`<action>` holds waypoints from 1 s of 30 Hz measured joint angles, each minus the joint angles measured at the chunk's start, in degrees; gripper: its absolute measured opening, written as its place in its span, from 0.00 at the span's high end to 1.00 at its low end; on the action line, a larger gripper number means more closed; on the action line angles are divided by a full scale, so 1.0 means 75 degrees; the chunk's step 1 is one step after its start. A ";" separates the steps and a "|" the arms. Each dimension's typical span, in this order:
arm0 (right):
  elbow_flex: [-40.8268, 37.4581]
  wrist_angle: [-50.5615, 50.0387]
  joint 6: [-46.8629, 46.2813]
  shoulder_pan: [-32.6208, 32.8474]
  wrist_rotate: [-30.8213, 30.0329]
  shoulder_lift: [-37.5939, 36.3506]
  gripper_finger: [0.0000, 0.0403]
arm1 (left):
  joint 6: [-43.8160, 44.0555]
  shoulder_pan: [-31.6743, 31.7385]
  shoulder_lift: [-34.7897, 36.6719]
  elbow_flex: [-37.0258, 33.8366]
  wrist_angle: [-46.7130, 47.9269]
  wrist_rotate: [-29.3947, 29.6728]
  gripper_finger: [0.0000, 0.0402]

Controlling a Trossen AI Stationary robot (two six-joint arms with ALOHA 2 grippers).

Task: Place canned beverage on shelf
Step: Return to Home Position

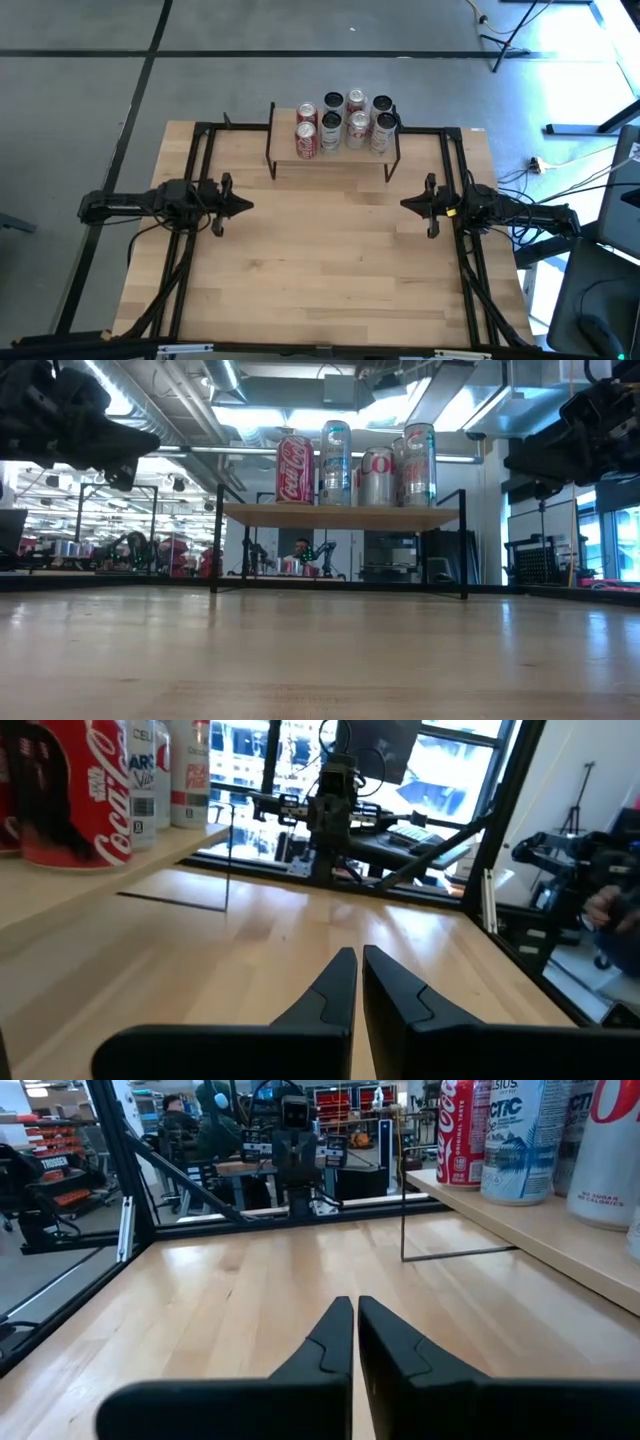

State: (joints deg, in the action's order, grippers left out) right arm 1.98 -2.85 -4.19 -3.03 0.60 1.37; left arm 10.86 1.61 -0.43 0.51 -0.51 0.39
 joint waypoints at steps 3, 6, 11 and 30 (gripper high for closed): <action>0.0000 -0.0006 0.0000 0.0000 0.0000 0.0000 0.98 | -0.0098 -0.0003 0.0001 0.0000 0.0000 0.0052 0.99; 0.0000 -0.0009 0.0000 0.0000 0.0000 0.0000 0.98 | -0.0103 0.0000 0.0001 0.0000 0.0003 0.0084 0.99; 0.0000 -0.0017 0.0000 0.0000 0.0003 0.0000 0.98 | -0.0118 -0.0002 0.0001 0.0000 0.0003 0.0099 0.99; 0.0000 -0.0026 0.0000 0.0000 0.0003 0.0000 0.98 | -0.0121 -0.0003 -0.0002 0.0000 0.0003 0.0105 0.99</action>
State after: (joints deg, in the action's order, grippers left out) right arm 1.98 -3.05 -4.19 -3.03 0.62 1.37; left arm 9.96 1.58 -0.45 0.51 -0.49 1.17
